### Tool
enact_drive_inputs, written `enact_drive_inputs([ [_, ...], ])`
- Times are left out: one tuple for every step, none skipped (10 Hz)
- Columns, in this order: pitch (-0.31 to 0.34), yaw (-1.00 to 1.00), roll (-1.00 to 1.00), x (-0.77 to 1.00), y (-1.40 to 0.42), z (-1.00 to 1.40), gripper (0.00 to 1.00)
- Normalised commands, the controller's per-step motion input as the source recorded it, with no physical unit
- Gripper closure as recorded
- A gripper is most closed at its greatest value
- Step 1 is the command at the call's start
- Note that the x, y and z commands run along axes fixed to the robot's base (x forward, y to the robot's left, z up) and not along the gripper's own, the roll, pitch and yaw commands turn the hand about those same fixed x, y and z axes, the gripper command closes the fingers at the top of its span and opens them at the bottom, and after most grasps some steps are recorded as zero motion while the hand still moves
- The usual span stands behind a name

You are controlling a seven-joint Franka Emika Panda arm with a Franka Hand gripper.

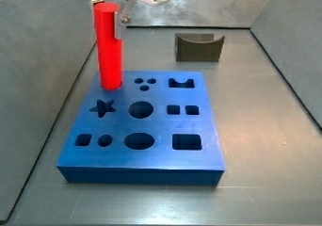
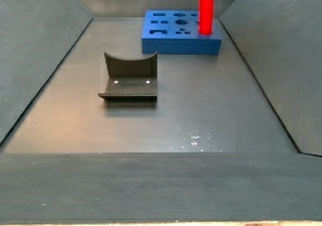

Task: Pick up the hexagon object. Move up. Place the hexagon object on the fixture. Regrasp the hexagon object. Move to above the board. Insert the hexagon object.
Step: Insert the hexagon object.

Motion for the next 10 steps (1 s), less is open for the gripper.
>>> enact_drive_inputs([
  [-0.003, 0.00, 0.00, 0.00, -0.03, -0.02, 1.00],
  [-0.151, 0.00, -0.28, 0.07, 0.19, -0.56, 1.00],
  [-0.107, 0.00, -0.23, 0.13, 0.29, -0.68, 1.00],
  [-0.066, 0.00, -0.22, 0.32, 0.39, -0.68, 1.00],
  [0.000, -0.13, -0.23, 0.56, 0.43, -0.61, 1.00],
  [0.011, 0.00, 0.00, 0.15, 0.10, -0.11, 1.00],
  [0.000, 0.00, 0.01, -0.04, 0.02, 0.00, 1.00],
  [-0.179, 0.00, 0.09, -0.24, -0.06, -0.92, 1.00],
  [-0.156, 0.00, 0.08, -0.29, -0.07, -0.97, 1.00],
  [-0.191, 0.00, 0.10, -0.36, -0.11, -0.89, 1.00],
])
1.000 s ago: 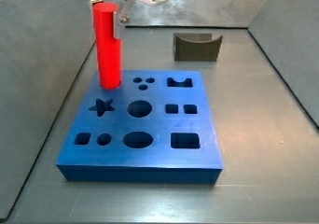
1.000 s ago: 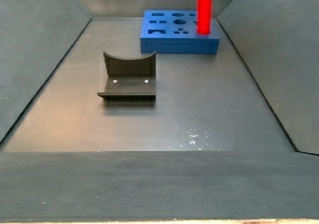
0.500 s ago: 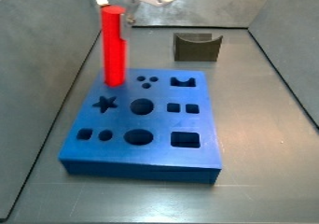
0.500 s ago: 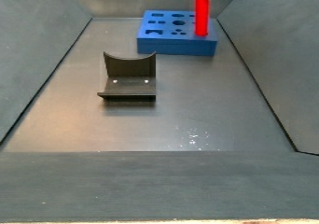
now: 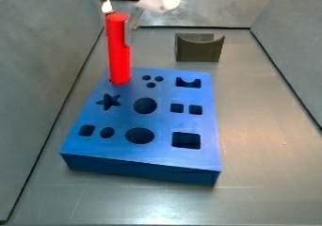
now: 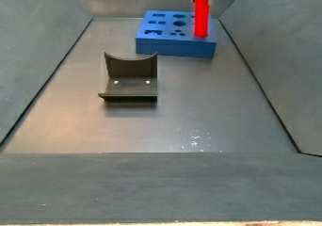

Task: Pick up the hexagon object. Move up. Place the hexagon object on the fixture. Regrasp the hexagon object. Move to above the board. Insert the hexagon object.
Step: Insert the hexagon object.

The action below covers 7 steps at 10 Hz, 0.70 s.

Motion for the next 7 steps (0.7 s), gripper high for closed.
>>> enact_drive_inputs([
  [-0.224, 0.00, 0.10, -0.32, -0.12, -0.84, 1.00],
  [-0.191, 0.00, 0.07, -0.25, -0.08, -0.91, 1.00],
  [-0.117, 0.00, 0.03, -0.07, 0.00, -1.00, 1.00],
  [-0.090, 0.00, 0.00, 0.00, 0.00, -1.00, 1.00],
  [-0.153, 0.00, 0.00, 0.00, 0.00, -0.71, 1.00],
  [0.000, 0.00, 0.01, 0.00, 0.00, 0.00, 1.00],
  [0.009, 0.00, 0.00, 0.05, 0.00, 0.00, 1.00],
])
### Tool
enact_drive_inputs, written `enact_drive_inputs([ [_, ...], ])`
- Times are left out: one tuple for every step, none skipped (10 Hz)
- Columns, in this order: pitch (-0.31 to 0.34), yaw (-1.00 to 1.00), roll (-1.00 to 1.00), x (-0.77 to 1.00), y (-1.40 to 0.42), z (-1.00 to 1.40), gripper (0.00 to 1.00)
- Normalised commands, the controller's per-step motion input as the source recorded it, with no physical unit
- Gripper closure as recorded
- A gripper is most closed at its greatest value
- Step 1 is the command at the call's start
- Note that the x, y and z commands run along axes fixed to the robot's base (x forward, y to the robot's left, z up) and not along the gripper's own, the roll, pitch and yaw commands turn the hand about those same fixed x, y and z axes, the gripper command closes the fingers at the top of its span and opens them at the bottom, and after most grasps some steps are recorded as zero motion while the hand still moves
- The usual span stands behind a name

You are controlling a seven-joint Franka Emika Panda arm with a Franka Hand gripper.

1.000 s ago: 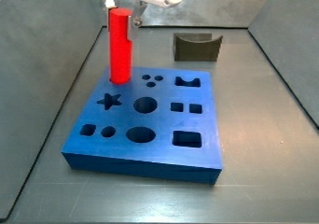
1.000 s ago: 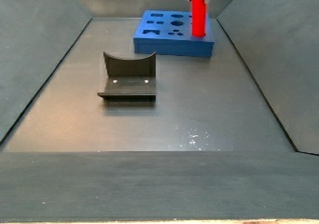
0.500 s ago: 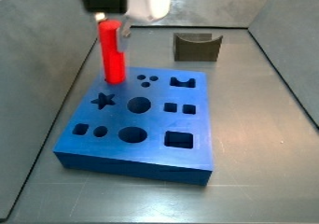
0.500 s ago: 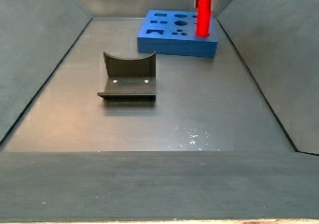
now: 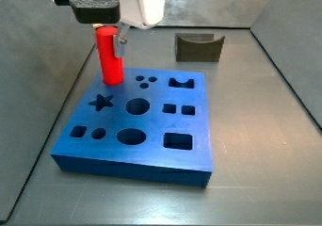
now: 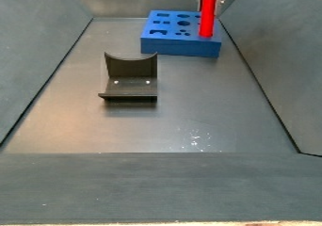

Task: Pick up the hexagon object. Move up. Place the hexagon object on the fixture. Regrasp the hexagon object. Move to above the board. Insert the hexagon object.
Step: Insert the hexagon object.

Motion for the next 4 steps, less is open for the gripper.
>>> enact_drive_inputs([
  [0.000, 0.00, 0.21, 0.08, 0.00, -0.66, 1.00],
  [0.011, 0.00, -0.05, 0.00, 0.05, 0.00, 1.00],
  [0.000, 0.00, 0.00, 0.00, 0.00, 0.00, 1.00],
  [0.000, 0.00, 0.00, 0.00, 0.00, 0.00, 1.00],
])
